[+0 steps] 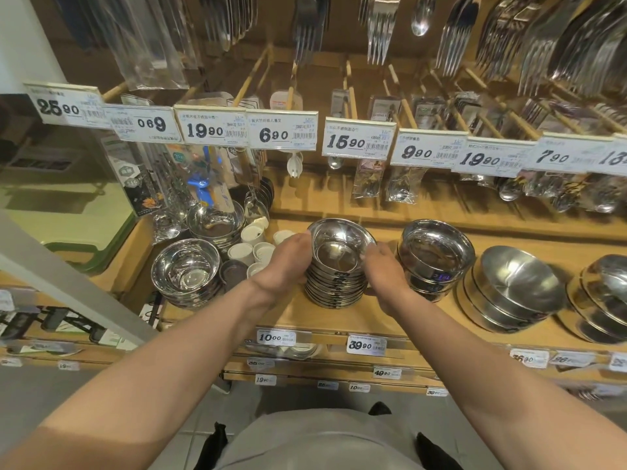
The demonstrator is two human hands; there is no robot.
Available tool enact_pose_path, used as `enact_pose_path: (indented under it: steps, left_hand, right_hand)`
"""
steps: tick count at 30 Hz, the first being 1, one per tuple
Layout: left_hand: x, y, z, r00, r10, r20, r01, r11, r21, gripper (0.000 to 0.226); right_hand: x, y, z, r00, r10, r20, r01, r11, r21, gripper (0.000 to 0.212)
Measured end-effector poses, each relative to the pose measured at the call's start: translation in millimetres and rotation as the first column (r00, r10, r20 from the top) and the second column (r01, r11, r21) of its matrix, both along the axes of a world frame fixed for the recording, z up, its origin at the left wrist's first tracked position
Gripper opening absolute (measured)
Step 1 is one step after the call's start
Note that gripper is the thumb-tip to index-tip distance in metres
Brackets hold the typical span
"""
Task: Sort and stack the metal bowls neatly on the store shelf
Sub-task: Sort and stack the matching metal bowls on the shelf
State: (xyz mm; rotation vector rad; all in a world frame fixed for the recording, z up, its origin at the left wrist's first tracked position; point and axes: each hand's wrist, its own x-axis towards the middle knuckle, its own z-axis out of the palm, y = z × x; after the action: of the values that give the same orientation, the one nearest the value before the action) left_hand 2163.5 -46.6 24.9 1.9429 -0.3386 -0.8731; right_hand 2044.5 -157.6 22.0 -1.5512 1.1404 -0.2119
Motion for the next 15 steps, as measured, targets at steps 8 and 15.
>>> enact_pose_path:
  steps: [8,15]
  left_hand:
    - [-1,11,-16,0.918,0.028,0.396,0.004,0.997,-0.08,0.037]
    - [6,16,-17,0.903,0.009,0.429,0.046,0.992,-0.117,0.044]
  right_hand:
    - [-9,-1,-11,1.0,0.02,-0.009,-0.022,0.937,-0.348,0.034]
    - [-8,-4,-11,0.996,0.021,-0.085,-0.061,0.861,-0.506,0.025]
